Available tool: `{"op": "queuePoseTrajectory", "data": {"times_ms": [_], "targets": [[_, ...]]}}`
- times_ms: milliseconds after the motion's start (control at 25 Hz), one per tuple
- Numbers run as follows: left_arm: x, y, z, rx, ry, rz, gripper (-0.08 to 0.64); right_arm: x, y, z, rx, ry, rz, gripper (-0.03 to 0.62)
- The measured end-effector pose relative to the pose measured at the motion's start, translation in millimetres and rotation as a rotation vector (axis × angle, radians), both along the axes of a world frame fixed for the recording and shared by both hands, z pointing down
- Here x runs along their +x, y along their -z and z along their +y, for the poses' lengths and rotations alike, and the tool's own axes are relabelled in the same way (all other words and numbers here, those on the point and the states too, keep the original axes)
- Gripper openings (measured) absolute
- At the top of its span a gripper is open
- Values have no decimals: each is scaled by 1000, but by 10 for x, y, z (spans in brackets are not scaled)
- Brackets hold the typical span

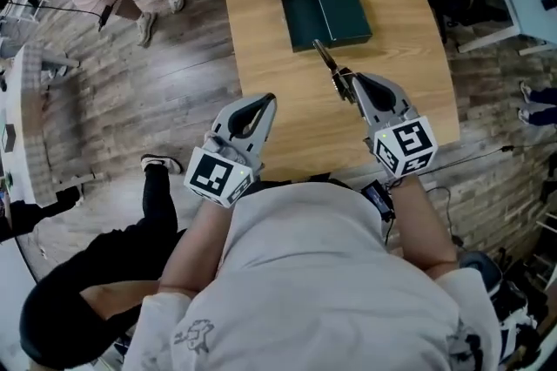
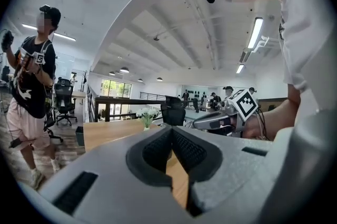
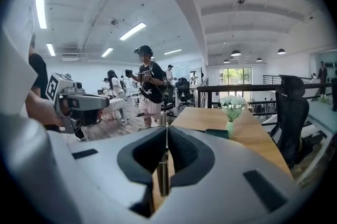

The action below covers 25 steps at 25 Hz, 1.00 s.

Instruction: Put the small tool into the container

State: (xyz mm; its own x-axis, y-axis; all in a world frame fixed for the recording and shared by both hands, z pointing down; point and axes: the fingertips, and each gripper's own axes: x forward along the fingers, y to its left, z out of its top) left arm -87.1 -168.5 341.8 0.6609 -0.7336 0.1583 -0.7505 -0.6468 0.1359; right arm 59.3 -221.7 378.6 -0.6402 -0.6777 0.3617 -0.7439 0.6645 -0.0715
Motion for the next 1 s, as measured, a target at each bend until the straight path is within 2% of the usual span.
{"op": "queuePoseTrajectory", "data": {"times_ms": [320, 840, 1000], "targets": [[-274, -299, -531, -49, -78, -5, 5, -286, -363, -680, -48, -67, 56, 15], [-386, -830, -1067, -111, -138, -21, 5, -511, -1016, -1432, -161, -124, 91, 17], [-308, -881, -1204, -123, -142, -25, 5, -453, -1136, -1630, -191, -134, 99, 17]]}}
